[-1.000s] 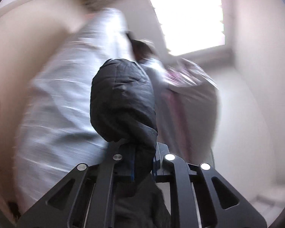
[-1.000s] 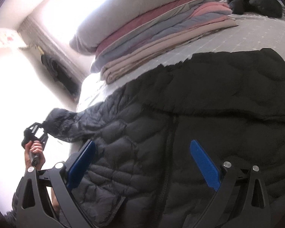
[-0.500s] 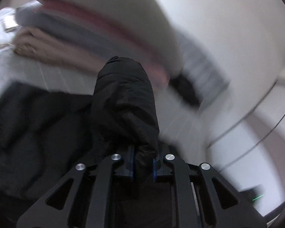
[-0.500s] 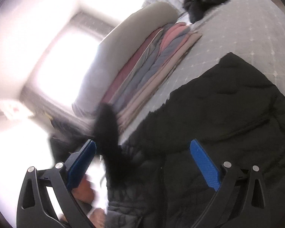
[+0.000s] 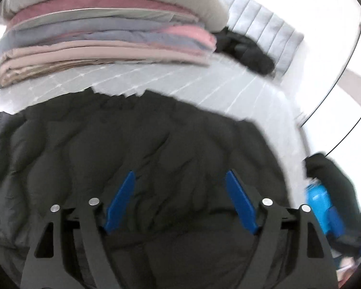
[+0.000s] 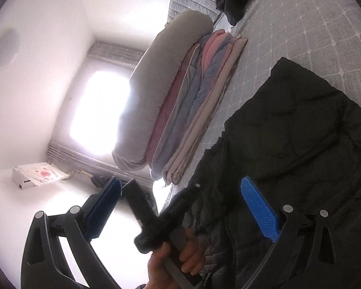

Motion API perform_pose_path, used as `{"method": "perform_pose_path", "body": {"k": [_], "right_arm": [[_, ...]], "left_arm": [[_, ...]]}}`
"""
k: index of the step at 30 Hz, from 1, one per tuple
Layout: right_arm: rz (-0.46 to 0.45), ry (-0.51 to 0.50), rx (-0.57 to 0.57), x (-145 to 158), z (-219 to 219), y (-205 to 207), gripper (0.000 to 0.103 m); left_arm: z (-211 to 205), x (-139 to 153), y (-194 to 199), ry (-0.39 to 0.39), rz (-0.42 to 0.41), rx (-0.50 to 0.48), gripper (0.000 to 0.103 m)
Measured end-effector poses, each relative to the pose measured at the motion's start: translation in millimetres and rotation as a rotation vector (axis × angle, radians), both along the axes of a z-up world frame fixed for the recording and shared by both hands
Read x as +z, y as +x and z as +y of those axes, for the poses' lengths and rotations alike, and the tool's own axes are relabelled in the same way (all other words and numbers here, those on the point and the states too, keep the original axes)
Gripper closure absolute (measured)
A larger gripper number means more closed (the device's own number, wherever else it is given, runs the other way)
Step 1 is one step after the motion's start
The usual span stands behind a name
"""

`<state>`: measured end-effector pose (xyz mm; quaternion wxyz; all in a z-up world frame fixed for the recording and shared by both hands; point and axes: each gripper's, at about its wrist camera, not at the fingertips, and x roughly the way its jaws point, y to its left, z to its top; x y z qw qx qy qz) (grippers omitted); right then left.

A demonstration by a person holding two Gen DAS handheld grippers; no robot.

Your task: Fold large clothes

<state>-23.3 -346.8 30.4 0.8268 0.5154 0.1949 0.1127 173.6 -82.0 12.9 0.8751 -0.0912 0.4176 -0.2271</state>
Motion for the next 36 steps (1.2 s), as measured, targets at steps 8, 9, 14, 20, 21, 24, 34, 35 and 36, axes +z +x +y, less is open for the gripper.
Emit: {"method": "perform_pose_path", "body": {"k": [8,9,14,20,21,24,34,35,36], "right_arm": [[0.034,0.001,-0.012,-6.8,-1.5,2.0,0.007],[0.04,-0.005,-0.013,-8.2,-0.9,3.3,0.007],[0.068,-0.033,-0.006,-12.3,2.9,8.0,0.007],[0.09,-0.118,0.019,-10.4,19.6,14.8,0.007],[0.096,-0.135,0.025,-10.5,23.0,16.0,0.007],[0.12,-0.207,0.05,-10.5,38.1,21.6,0.007],[0.182,-0.457,0.137,-19.4,98.0,41.8,0.007],[0.19,-0.478,0.149,-22.5,104.1,44.8,0.007],[0.198,-0.488,0.157,-25.0,108.1,46.6,0.007]], "left_arm": [[-48.9,-65.3,14.1,0.099,0.19,-0.045,0.024],[-49.4,-63.4,13.9,0.104,0.181,-0.049,0.024],[-45.8,-21.2,-22.3,0.232,0.01,-0.054,0.024],[-32.0,25.3,-93.4,0.487,-0.225,-0.05,0.017],[-27.1,33.0,-104.5,0.502,-0.24,-0.044,0.016],[-7.3,45.8,-141.6,0.54,-0.273,-0.004,0.014],[54.4,38.7,-190.5,0.468,-0.256,0.085,0.008],[58.9,34.8,-190.3,0.455,-0.246,0.092,0.008],[65.2,29.5,-187.5,0.436,-0.221,0.105,0.008]]}}
